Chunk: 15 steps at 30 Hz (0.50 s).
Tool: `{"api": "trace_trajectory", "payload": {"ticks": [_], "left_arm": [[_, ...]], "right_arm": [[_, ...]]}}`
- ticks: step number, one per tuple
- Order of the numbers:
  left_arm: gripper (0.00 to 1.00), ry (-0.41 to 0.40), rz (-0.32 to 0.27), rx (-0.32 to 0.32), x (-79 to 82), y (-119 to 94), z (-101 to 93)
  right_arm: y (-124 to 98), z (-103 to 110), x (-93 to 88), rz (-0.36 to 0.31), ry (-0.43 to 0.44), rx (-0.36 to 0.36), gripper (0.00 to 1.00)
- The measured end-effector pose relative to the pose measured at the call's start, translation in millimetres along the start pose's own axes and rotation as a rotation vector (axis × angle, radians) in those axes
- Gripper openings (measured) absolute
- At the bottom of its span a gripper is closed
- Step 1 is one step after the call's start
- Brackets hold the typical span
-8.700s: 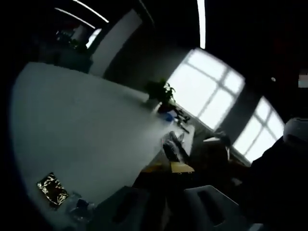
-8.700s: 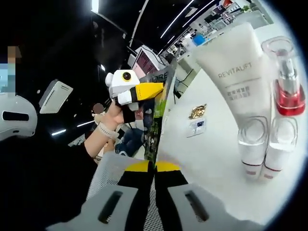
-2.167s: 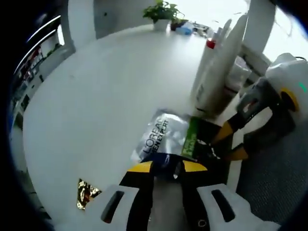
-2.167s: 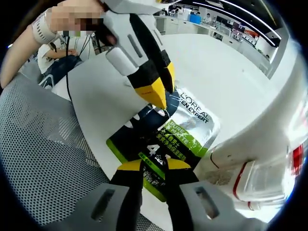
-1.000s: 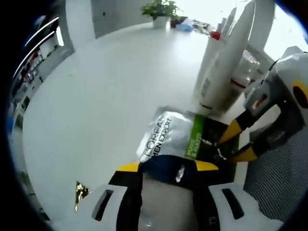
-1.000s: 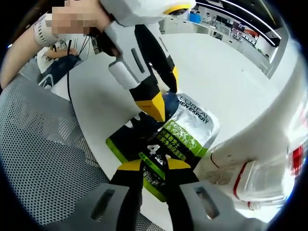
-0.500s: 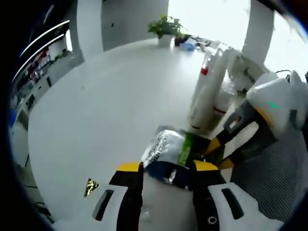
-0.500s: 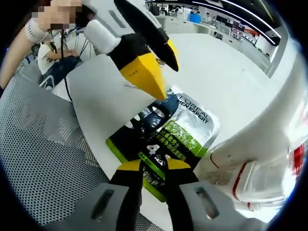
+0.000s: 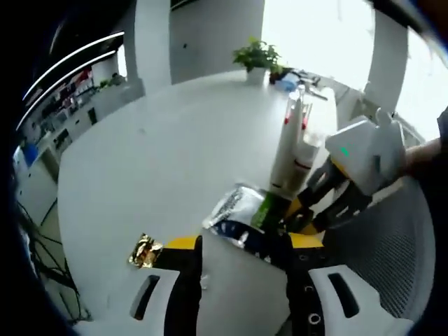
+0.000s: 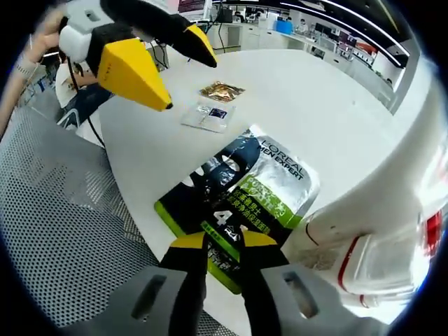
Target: Arrange the skincare products in the storage area until every visible bottle or jar stands upright without overlapping.
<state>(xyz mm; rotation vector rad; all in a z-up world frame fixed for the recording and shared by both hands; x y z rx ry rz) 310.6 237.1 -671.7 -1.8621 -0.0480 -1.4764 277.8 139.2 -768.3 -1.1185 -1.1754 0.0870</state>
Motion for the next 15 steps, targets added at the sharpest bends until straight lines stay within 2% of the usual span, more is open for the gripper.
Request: {"api": "trace_trajectory", "payload": {"ticks": [6, 13, 15], "left_arm": [[0.48, -0.009, -0.015, 0.017, 1.9, -12.3, -9.2], [0.5, -0.04, -0.063, 0.039, 4.4, -23.7, -17.5], [0.5, -0.039, -0.068, 0.044, 5.5, -24.9, -25.6]], "right_arm": [[-0.1, -0.9, -0.3, -0.004, 0.006, 0.004, 0.18], [-0.1, -0.9, -0.2, -0.006, -0.002, 0.007, 0.18], [-0.2, -0.9, -0.3, -0.009, 0.008, 0.007, 0.18]]}}
Point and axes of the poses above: the point that each gripper's makers call its tool centre point, and the gripper's own axes: y roughly forward along the fingers, z roughly to its left, x roughly out of its top, the point moved 2 cm from there along -y, roughly backward along the fingers, and after that the axes turned 11 degrees about -z, right-handed, at the moved point
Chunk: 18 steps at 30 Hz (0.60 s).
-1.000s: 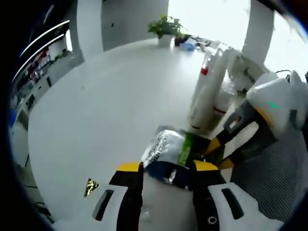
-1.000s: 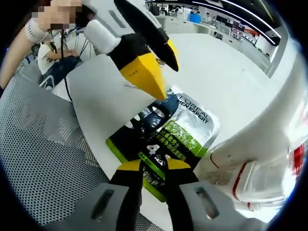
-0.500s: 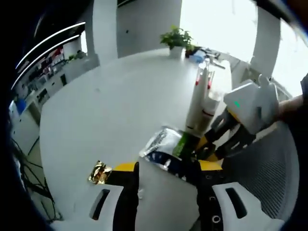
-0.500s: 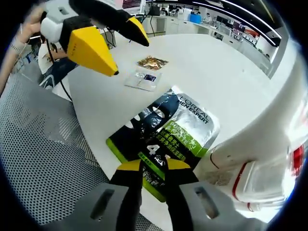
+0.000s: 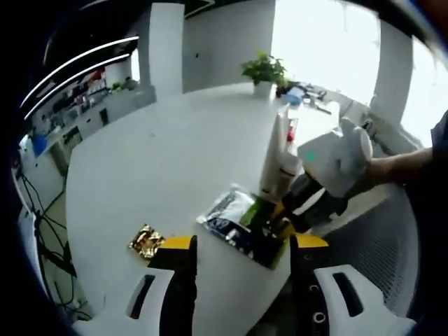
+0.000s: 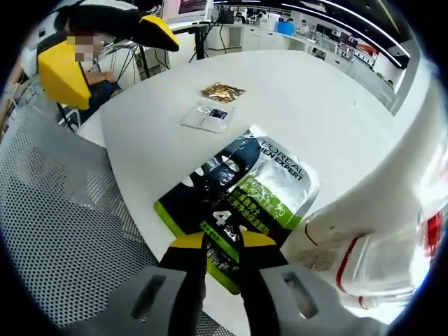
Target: Arrange the skincare products in the storage area until every visible bottle or jar stands upright without overlapping.
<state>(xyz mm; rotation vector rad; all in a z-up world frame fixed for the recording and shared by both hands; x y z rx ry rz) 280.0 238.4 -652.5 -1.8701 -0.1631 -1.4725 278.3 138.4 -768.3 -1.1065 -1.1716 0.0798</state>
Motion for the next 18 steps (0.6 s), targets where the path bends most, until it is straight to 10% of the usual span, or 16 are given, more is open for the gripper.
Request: {"api": "trace_trajectory", "payload": {"ticks": [18], "left_arm": [[0.56, -0.029, -0.059, 0.067, 7.1, -33.2, -12.6]], "right_arm": [[-26.0, 9.3, 18.7, -0.067, -0.03, 0.031, 0.21]]}}
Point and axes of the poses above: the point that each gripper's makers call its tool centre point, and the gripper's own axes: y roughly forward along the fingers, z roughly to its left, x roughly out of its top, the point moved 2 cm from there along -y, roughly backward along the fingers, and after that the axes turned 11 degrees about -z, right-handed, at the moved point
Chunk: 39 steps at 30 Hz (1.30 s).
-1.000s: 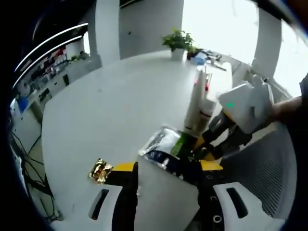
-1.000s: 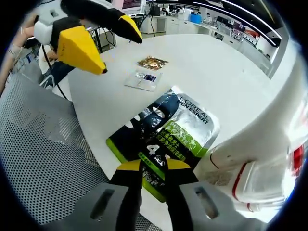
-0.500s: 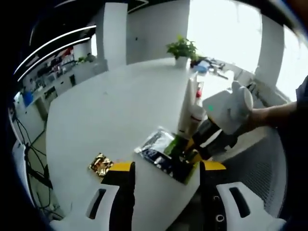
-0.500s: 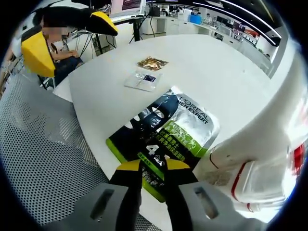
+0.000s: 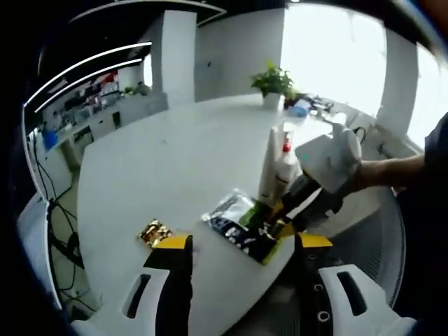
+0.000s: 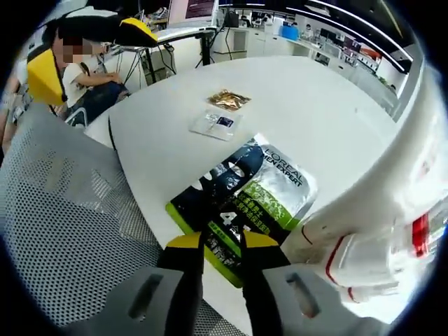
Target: Arrange the skincare products in the storage area until every visible bottle or jar stands upright without overlapping.
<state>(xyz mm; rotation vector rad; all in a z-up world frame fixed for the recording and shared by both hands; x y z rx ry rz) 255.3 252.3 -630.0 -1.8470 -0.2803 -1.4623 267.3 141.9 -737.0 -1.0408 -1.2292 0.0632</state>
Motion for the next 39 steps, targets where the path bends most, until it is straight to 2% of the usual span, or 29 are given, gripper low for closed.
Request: {"api": "trace_trajectory", "payload": {"ticks": [2, 6, 12, 18, 22, 31, 35, 39], "left_arm": [[0.56, -0.005, -0.003, 0.003, 0.7, -0.7, -5.2], [0.58, -0.029, -0.011, 0.006, -0.8, -1.1, 1.2], [0.62, -0.029, -0.023, 0.02, 1.9, -2.8, 4.0], [0.64, -0.032, -0.028, 0.026, 4.8, -4.0, 7.0], [0.65, -0.04, -0.028, 0.033, 5.4, -3.7, 10.5], [0.71, -0.03, -0.033, 0.046, 7.8, -7.9, 14.1], [0.75, -0.029, -0.008, 0.049, 3.5, -10.3, 14.4], [0.79, -0.029, -0.027, 0.072, 7.2, -13.6, 17.9]], "right_arm": [[-8.1, 0.7, 8.9, -0.032, -0.005, 0.0, 0.21], [-23.9, -0.8, 24.4, -0.099, -0.014, -0.008, 0.24], [-59.0, -5.7, 47.4, -0.225, -0.002, -0.047, 0.27], [-90.1, -13.6, 63.5, -0.326, 0.013, -0.094, 0.37], [-103.1, -17.8, 64.8, -0.341, -0.004, -0.128, 0.49], [-123.2, -30.6, 65.4, -0.378, 0.023, -0.193, 0.65], [-130.1, -42.6, 64.7, -0.41, 0.025, -0.249, 0.72], [-134.9, -52.9, 57.8, -0.407, 0.056, -0.28, 0.8]]}}
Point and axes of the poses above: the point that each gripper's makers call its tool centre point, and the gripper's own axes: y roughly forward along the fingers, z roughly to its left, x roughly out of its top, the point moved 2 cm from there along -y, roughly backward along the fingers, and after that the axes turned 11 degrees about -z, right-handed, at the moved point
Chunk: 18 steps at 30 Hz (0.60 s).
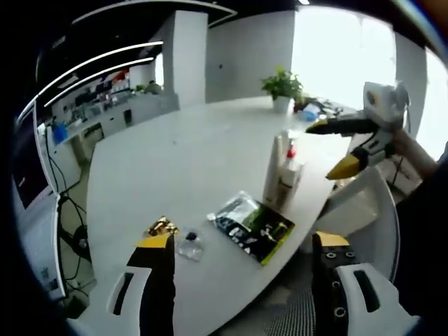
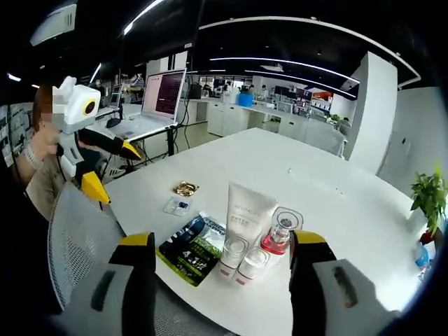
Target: Arrange the skincare products in the storage area until every visible bottle or jar stands upright without overlapping.
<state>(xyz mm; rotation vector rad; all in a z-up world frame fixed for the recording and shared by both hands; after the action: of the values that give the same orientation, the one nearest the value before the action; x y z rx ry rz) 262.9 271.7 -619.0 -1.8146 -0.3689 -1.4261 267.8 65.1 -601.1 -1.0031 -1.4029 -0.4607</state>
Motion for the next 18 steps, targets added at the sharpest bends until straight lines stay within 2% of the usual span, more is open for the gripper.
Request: {"api": "trace_trajectory", "payload": {"ticks": [10, 18], "left_arm": [[0.89, 0.017, 0.0, 0.019, 5.7, -3.7, 1.6], [0.97, 0.019, 0.031, 0.031, -0.5, -2.1, 6.3]], "right_arm": [[-6.6, -13.2, -5.9, 0.011, 0.012, -0.044, 0.92], [-4.4, -14.8, -8.6, 0.02, 0.016, -0.049, 0.99]]}}
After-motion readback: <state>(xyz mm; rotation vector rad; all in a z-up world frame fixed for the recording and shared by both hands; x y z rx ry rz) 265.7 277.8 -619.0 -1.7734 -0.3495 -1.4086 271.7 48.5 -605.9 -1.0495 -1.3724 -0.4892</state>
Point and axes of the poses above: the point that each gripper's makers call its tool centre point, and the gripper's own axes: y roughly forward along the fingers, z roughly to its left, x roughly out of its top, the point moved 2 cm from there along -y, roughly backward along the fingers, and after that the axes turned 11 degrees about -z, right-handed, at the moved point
